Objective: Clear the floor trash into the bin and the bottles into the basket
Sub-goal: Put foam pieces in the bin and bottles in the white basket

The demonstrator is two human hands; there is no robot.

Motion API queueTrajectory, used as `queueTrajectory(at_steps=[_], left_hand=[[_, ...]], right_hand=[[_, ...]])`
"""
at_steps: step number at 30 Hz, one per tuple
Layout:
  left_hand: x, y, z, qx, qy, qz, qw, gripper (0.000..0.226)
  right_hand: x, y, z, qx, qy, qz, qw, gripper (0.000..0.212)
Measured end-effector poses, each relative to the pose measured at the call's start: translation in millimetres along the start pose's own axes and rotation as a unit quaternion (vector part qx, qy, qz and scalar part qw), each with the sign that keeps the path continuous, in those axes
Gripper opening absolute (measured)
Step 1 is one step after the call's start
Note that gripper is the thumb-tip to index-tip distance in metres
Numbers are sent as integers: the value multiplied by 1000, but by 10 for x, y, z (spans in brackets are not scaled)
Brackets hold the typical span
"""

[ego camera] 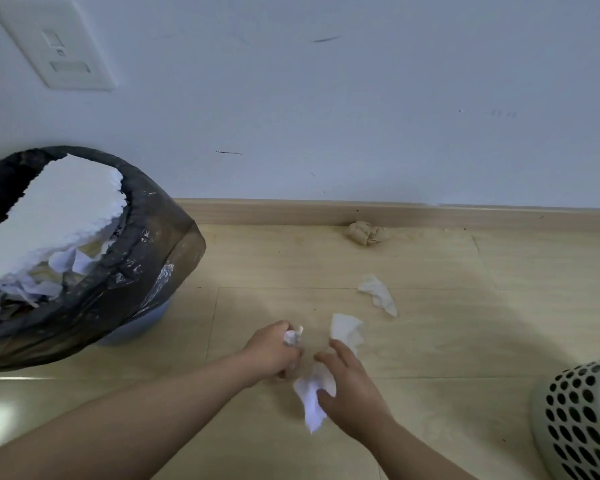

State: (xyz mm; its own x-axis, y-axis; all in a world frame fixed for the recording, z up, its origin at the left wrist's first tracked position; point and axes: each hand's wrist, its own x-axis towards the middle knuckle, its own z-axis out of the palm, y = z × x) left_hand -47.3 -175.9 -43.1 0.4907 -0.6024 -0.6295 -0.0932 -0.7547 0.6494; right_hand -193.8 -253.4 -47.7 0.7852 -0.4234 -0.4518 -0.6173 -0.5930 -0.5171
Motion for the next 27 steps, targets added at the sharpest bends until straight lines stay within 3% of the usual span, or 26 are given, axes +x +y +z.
queueTrajectory(at_steps=[2, 6, 9, 12, 16, 19, 22, 25, 27], left_hand=[[37, 165, -12, -138, 0, -48, 989, 7], [195, 565, -128, -155, -4, -78, 985, 10], [387, 775, -229, 18, 4, -36, 999, 17], [510, 858, -303, 255, 57, -26, 965, 46], [526, 819, -116, 262, 77, -24, 962, 52], [538, 634, 114, 287, 45, 22, 957, 48], [572, 501, 220, 387, 35, 80, 918, 45], [604, 485, 196, 405, 71, 108, 905, 41], [635, 472, 182, 403, 93, 122, 902, 38]], right_hand=[[46, 5, -87, -32, 45, -15, 998, 50], [151, 94, -358, -71, 105, 34, 991, 56], [227, 161, -442, -98, 77, 38, 991, 67], [315, 154, -392, -138, 18, 5, 990, 78], [380, 228, -280, -178, -11, -12, 984, 71], [410, 365, -333, -167, 36, 8, 985, 53], [448, 456, -478, -94, 80, 73, 990, 30], [522, 417, -659, 14, 211, 123, 970, 21], [618, 374, -775, 97, 300, 143, 938, 17]])
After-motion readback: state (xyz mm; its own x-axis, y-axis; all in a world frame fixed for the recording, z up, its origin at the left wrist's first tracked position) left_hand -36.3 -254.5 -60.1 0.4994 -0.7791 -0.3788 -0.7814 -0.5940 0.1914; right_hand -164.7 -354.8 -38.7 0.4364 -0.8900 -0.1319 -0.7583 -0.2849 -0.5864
